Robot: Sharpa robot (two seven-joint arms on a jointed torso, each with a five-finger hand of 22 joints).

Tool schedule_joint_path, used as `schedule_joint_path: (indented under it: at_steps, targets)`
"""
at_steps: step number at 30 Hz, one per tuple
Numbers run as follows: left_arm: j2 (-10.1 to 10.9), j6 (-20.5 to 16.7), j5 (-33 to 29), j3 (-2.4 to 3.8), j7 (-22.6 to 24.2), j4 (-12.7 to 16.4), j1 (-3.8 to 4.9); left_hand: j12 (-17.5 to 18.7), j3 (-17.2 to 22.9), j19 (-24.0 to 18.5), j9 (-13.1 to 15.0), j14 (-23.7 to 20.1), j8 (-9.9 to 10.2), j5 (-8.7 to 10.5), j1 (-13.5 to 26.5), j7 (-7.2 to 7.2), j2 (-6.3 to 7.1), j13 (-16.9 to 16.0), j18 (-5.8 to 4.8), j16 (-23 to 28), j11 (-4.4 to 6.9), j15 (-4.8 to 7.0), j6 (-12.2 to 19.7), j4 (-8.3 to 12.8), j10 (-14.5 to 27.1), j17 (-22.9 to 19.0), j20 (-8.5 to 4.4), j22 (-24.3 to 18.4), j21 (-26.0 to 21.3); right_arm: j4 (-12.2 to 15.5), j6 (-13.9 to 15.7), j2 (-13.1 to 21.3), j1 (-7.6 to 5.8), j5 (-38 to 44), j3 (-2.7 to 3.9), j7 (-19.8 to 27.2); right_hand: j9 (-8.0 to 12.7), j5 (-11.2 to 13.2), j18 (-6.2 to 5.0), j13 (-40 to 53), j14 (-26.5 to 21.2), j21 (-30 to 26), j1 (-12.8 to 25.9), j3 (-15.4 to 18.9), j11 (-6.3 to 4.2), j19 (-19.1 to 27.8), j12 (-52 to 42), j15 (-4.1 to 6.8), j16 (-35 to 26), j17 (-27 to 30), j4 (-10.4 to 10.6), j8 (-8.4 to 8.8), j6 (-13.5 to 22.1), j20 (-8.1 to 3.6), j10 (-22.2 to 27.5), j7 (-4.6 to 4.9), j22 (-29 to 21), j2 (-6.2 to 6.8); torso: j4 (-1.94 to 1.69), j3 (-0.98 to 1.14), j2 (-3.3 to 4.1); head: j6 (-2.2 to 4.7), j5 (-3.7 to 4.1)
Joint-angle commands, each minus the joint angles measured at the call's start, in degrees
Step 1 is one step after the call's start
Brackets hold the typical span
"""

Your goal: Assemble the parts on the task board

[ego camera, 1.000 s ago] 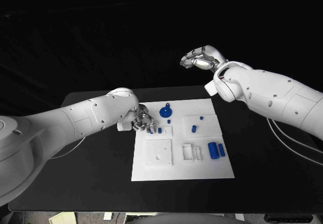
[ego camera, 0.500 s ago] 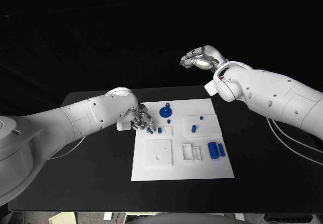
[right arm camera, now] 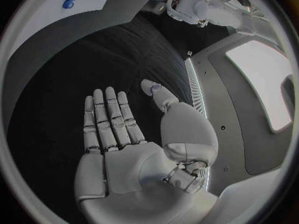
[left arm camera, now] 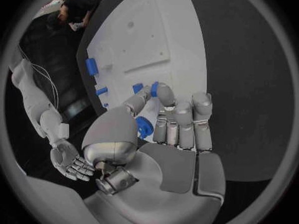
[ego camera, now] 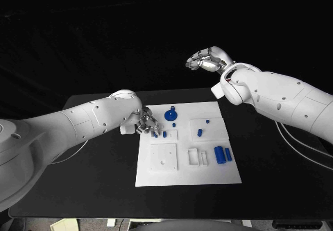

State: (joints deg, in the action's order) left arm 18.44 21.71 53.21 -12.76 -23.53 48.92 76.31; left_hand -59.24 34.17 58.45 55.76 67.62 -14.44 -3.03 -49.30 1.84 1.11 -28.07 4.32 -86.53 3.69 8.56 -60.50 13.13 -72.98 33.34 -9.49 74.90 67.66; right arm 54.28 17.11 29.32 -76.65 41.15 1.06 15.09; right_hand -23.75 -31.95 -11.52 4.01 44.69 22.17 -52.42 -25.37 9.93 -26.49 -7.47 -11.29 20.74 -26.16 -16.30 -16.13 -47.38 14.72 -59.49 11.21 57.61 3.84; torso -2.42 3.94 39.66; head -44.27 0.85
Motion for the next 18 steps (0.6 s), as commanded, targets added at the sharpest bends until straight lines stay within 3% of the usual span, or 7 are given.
schedule_joint_path:
  at_steps: [1, 5, 18]
  targets:
    - [-0.2, -0.19, -0.29, -0.13, 0.5, 0.4, -0.36, 0.04, -0.57, -0.49, -0.32, 0.63, 0.4, 0.22, 0.31, 1.07, 1.02, 0.02, 2.35, -0.28, -0.14, 1.2, 2.35, -0.16, -0.27, -0.09, -5.51, -0.04, 0.19, 0.08, -0.33, 0.0, 0.0, 0.26, 0.05, 0.15, 0.06, -0.27, -1.11, -0.08, -0.34, -0.29, 0.09, -0.14, 0.12, 0.13, 0.31, -0.08, 0.35, 0.08, 0.19, -0.27, 0.13, 0.19, -0.26, 0.19, 0.06, -0.03, -0.01, 0.01, 0.02, -0.01, 0.05]
    - [-0.1, 0.13, -0.3, -0.13, 0.37, 0.5, -0.36, 0.04, -0.98, -0.49, -0.61, 0.64, 0.46, 0.21, 0.66, 1.05, 1.97, 0.02, 2.39, -0.29, -0.13, 1.21, 2.21, -0.38, -0.27, -0.1, -5.49, -0.1, 0.17, 0.06, -0.33, 0.02, 0.0, 0.26, 0.05, 0.15, 0.07, -0.27, -1.11, -0.08, -0.35, -0.29, 0.09, -0.14, 0.12, 0.14, 0.32, -0.08, 0.37, 0.1, 0.19, -0.28, 0.13, 0.2, -0.26, 0.19, 0.06, -0.04, -0.03, 0.02, 0.03, -0.03, 0.05]
    - [0.1, 0.54, -0.3, -0.14, 0.19, 1.01, -0.36, 0.06, -1.93, -0.52, -1.0, 0.62, 0.44, 0.19, 0.86, 1.0, 2.78, 0.01, 2.48, -0.3, -0.08, 1.26, 1.93, -0.17, -0.26, -0.13, -5.48, -0.15, 0.19, 0.04, -0.29, 0.02, 0.01, 0.26, 0.05, 0.15, 0.09, -0.28, -1.13, -0.08, -0.37, -0.3, 0.08, -0.15, 0.13, 0.15, 0.34, -0.09, 0.43, 0.16, 0.19, -0.29, 0.14, 0.21, -0.27, 0.2, 0.07, -0.04, -0.01, -0.01, 0.02, -0.07, 0.06]
